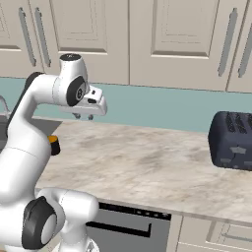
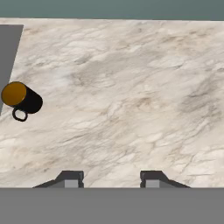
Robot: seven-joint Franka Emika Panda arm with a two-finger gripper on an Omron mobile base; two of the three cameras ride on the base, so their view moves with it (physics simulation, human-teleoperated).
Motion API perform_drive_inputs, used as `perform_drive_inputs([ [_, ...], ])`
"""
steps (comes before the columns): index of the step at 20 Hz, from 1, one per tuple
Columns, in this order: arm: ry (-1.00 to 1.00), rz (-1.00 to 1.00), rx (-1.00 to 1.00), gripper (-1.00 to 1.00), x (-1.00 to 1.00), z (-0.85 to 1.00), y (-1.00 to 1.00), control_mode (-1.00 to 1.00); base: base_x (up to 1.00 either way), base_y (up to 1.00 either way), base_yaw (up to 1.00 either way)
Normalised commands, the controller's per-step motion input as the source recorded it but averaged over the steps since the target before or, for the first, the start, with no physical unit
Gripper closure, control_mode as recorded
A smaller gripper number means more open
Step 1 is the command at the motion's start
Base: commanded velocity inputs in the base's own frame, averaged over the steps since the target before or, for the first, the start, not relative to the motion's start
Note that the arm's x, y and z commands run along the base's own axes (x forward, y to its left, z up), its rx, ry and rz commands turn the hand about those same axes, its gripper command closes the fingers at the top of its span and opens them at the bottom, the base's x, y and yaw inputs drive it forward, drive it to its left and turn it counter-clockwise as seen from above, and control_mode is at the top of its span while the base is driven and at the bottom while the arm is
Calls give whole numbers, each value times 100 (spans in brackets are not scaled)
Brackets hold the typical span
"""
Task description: Move any existing items from the left basin to the right basin for drying. Then move the mug from the counter to the left basin of the sink for washing.
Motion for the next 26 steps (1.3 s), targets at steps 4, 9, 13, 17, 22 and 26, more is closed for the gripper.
perform_drive_inputs([
  [4,0,0,0,-100,0,0,0,100,0,1,0],
  [9,0,0,0,-100,0,0,0,100,0,27,0],
  [13,0,0,0,-100,0,0,0,100,0,47,0],
  [17,0,0,0,-100,0,0,0,100,1,56,-1],
  [22,0,0,0,-100,0,0,0,100,0,57,-4],
  [26,0,0,0,-100,0,0,0,100,0,48,-10],
])
